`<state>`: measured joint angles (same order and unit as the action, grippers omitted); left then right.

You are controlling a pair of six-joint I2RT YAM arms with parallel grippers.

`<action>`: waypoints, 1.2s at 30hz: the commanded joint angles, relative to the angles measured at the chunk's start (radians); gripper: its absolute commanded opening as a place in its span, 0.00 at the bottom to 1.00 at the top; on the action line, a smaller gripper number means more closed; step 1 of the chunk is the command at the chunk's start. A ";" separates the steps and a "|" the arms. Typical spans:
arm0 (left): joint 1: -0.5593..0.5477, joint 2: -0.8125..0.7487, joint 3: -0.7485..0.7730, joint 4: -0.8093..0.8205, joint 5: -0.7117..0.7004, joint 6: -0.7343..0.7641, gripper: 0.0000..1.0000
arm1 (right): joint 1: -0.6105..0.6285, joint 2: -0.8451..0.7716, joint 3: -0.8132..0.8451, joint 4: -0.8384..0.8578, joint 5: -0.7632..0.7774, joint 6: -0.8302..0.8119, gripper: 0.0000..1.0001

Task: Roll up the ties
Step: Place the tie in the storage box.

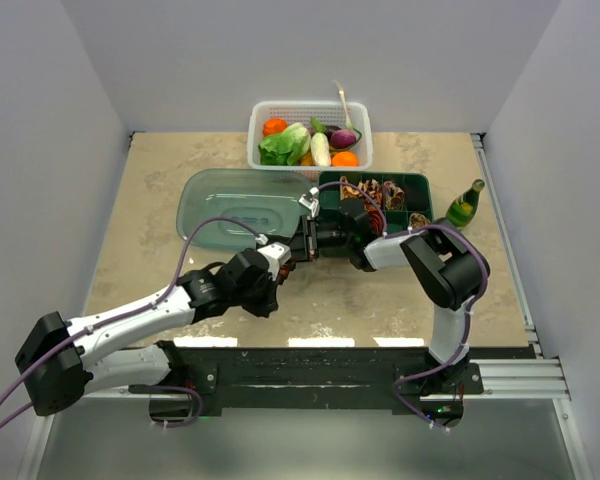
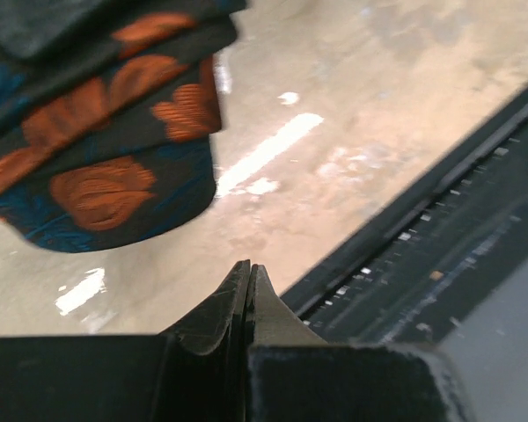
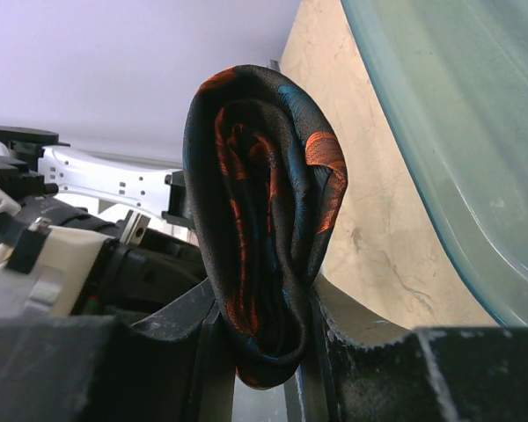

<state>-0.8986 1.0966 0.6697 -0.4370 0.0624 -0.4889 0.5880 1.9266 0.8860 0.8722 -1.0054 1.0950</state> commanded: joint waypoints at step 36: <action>-0.031 -0.069 -0.096 0.489 -0.389 -0.080 0.00 | 0.042 -0.101 -0.065 0.156 -0.004 0.094 0.59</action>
<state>-0.9234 1.0237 0.5472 -0.0387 -0.2794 -0.5652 0.6140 1.8751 0.8257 0.9588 -0.9855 1.1645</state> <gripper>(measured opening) 0.013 0.590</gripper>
